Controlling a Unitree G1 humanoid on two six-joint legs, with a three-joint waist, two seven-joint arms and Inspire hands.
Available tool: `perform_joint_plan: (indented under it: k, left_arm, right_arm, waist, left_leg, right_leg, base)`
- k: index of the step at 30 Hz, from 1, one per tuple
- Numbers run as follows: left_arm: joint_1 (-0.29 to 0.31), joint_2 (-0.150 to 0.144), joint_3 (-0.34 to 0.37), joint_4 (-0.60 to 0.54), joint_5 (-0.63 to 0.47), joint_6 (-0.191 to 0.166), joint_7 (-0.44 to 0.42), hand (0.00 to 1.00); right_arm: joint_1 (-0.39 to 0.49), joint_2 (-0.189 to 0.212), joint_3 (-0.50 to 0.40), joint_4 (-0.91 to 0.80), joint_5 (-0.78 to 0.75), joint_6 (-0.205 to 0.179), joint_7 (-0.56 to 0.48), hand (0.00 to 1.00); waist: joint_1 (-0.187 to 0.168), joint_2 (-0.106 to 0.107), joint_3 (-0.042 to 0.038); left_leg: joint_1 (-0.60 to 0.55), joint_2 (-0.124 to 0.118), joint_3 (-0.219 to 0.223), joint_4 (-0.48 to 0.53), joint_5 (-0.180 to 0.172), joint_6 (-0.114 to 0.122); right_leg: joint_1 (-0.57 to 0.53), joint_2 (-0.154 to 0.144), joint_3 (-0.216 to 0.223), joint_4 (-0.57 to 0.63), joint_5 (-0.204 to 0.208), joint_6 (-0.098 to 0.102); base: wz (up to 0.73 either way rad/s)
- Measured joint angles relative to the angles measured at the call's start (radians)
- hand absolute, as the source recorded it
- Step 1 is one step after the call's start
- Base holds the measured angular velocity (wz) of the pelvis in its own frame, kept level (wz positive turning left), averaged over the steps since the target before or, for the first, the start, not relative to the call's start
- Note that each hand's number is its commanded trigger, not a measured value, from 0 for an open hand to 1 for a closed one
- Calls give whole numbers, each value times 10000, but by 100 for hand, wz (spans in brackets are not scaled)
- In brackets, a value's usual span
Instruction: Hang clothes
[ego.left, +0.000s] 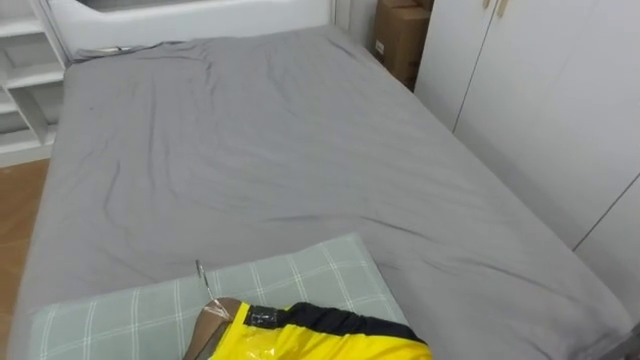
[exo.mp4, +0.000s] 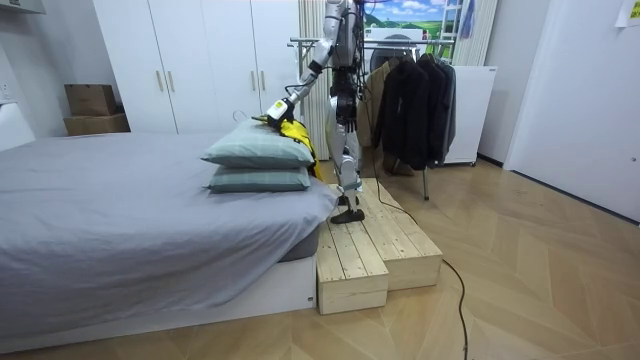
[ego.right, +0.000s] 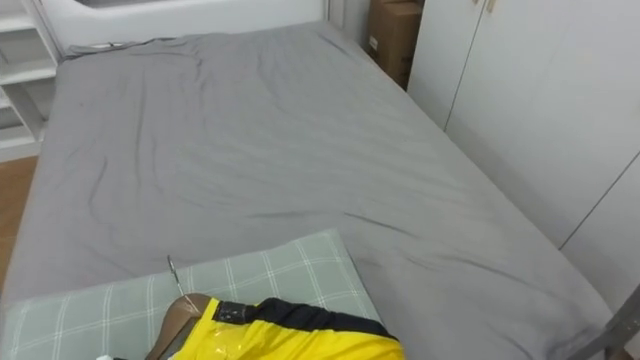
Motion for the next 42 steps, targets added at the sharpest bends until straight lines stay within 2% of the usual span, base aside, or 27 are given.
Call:
perform_joint_plan:
  k: [9,15,26,32,36,42]
  left_arm:
    - [101,-4,31,155,-30,-45,-208,100]
    - [149,-42,22,302,-164,-89,-360,100]
    - [44,-73,-30,276,-419,-84,-361,100]
    - [20,-103,-6,257,-937,-104,-346,100]
    - [-66,-101,34,130,-1683,-263,-346,100]
    - [-255,-95,49,126,-1900,-365,-347,100]
  right_arm:
    - [27,8,-14,236,-290,7,239,0]
    - [-9,5,-173,225,-336,-7,291,0]
    - [-10,-62,-392,-46,-335,-89,-13,0]
    - [-83,-54,-662,-147,-333,-156,-23,0]
    - [-218,-6,-1216,-148,-266,-531,-279,0]
    - [-388,39,-1296,-144,-106,-821,-490,0]
  waist:
    - [5,-135,29]
    - [7,-131,22]
    - [-3,191,19]
    - [-16,295,54]
    - [-37,372,83]
    - [-15,434,47]
  left_leg:
    - [34,4,9,-6,0,0]
    - [27,14,10,0,0,-1]
    - [66,56,-23,32,-1,-2]
    - [177,45,-34,75,-1,-3]
    - [195,22,-101,78,-1,-2]
    - [77,12,-134,167,0,-1]
  right_leg:
    - [2,4,0,-5,-1,-2]
    - [9,17,-1,17,2,-7]
    - [27,-5,-7,131,3,-10]
    - [110,-7,-14,114,-4,-28]
    - [169,-3,-32,99,-6,-27]
    - [151,-4,-48,100,-5,-24]
  base:
    - [0]
    - [0]
    - [0]
    - [0]
    - [4]
    - [0]
